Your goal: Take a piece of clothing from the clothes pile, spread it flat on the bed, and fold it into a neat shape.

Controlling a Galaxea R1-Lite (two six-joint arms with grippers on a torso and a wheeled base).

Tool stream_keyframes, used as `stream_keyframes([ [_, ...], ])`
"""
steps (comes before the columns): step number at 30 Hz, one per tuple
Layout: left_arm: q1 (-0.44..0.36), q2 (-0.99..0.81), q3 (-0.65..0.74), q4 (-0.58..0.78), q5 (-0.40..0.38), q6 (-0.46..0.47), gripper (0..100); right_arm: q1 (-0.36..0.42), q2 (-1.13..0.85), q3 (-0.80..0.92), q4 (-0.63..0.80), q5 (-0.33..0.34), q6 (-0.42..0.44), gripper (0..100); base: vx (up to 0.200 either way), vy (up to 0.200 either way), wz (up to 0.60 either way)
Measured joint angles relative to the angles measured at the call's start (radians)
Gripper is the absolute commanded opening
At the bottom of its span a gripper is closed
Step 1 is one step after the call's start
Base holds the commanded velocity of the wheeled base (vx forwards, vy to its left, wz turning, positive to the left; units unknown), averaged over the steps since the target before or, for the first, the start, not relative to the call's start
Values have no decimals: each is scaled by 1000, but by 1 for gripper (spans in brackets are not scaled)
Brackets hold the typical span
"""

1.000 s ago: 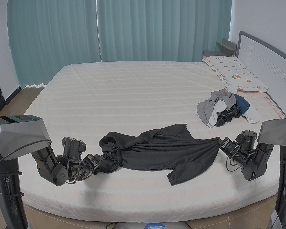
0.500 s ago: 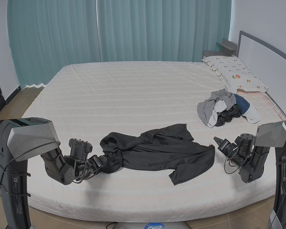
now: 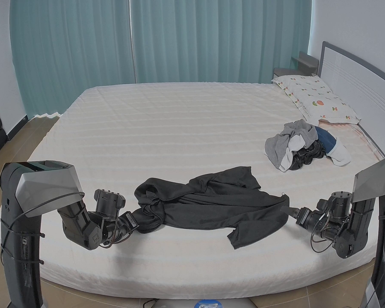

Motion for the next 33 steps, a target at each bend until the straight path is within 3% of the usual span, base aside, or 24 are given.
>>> stream_keyframes([
  [7,36,-47,34,1,-10,-106,0,25,36,68,0,13,-79,100,0,0,0],
  [21,142,-169,153,10,-116,-126,0,109,96,-37,22,-55,-79,100,0,0,0],
  [22,143,-170,154,10,-118,-126,0,111,99,-46,27,-61,-79,0,0,0,0],
  [33,149,-173,155,12,-120,-125,0,116,108,-59,35,-86,-74,0,0,0,0],
])
